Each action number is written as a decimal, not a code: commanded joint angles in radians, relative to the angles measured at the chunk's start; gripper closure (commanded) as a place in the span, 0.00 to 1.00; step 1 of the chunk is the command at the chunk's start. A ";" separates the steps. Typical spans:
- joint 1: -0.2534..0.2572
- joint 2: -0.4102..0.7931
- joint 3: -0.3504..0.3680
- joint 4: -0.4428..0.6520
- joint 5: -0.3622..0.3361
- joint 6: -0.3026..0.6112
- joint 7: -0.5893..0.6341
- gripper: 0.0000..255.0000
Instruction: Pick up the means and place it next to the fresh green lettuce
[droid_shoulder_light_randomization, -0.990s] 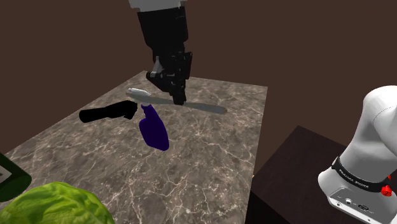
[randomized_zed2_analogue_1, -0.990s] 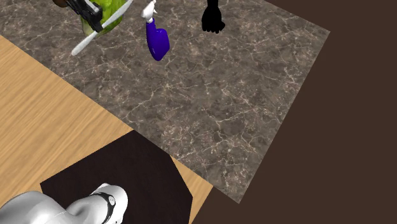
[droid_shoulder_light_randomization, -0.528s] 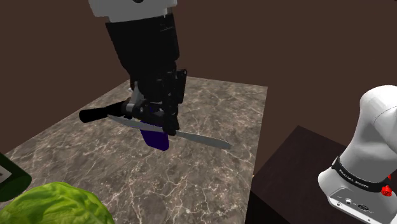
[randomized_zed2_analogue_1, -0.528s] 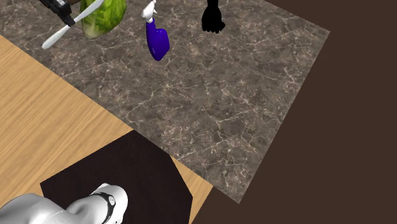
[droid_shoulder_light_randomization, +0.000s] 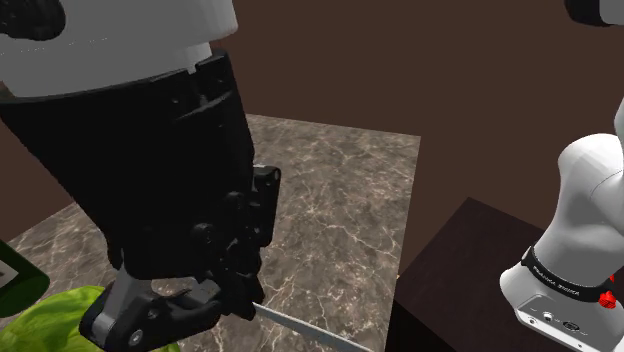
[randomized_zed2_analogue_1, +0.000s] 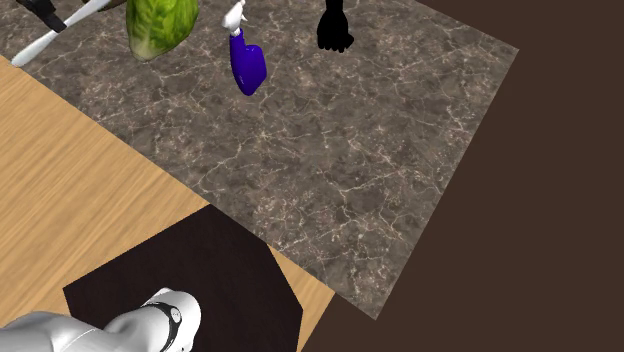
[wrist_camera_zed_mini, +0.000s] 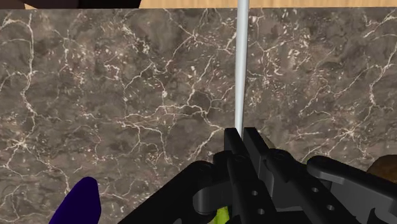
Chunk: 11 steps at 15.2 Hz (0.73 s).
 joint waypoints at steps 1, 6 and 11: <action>0.045 0.046 0.016 0.060 -0.026 -0.020 0.055 1.00; 0.194 0.197 0.041 0.255 -0.114 -0.083 0.189 1.00; 0.168 0.166 0.039 0.140 -0.095 0.002 0.184 1.00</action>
